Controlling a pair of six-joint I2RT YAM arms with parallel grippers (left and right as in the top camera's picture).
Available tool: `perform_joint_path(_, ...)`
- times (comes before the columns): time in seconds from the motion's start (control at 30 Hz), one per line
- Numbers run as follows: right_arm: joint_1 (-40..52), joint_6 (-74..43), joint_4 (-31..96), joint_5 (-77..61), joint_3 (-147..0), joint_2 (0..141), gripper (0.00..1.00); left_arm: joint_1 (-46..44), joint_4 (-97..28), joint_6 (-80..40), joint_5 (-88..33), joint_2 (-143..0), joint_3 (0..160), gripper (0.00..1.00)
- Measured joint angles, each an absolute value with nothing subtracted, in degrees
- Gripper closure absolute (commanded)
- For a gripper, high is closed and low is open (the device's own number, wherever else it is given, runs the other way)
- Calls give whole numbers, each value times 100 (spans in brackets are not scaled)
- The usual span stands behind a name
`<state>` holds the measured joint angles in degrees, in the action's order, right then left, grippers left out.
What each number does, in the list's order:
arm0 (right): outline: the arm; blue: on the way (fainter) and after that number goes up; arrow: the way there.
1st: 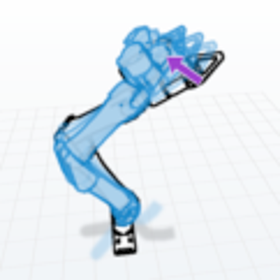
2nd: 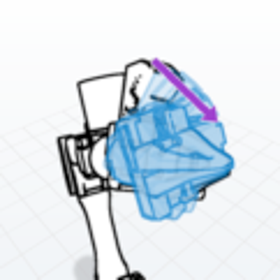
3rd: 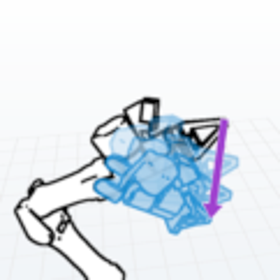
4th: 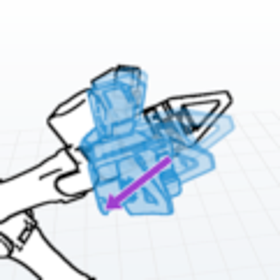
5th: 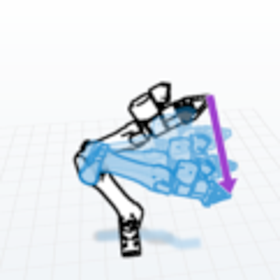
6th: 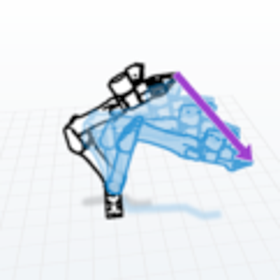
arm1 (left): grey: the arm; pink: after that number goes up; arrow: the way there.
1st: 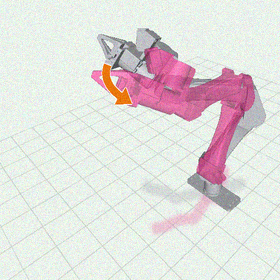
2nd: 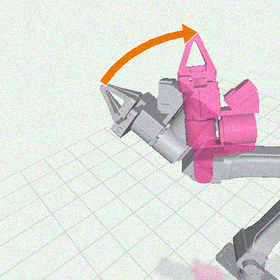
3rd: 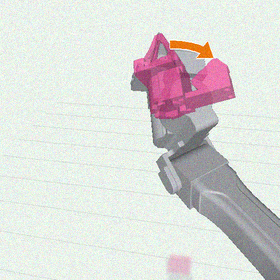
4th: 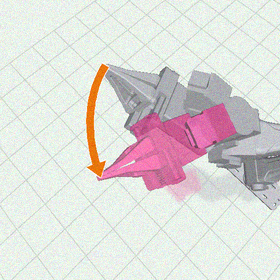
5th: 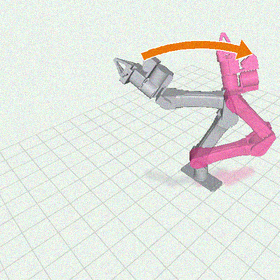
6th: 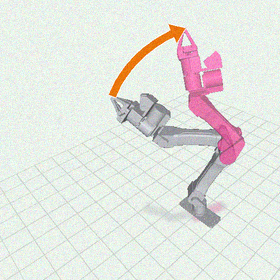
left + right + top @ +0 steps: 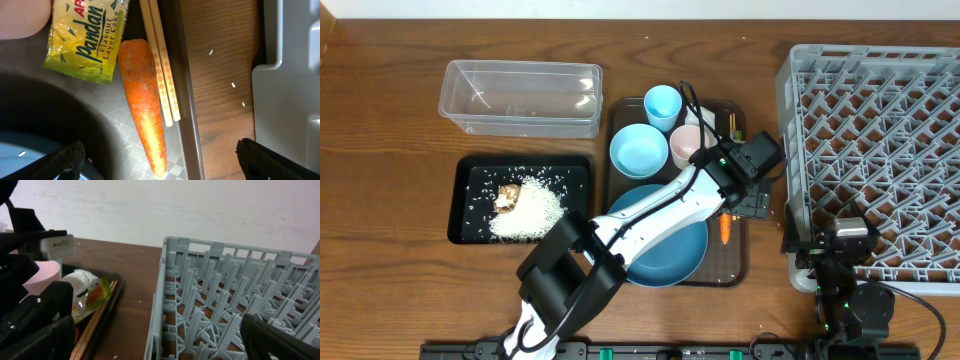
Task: Sort waste into correct bins and load items into the dishwasher rack
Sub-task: 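Move the left gripper right over the carrot on the brown tray, then lower the left gripper and close it around the carrot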
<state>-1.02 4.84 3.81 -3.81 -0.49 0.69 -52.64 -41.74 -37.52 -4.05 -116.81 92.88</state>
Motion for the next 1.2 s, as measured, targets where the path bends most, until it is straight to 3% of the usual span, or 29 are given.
perform_joint_path(1.2, -102, 482, 381, -381, -49, 69, 1, -5290, -3896, -3747, 246, -12145, 9290, 1)
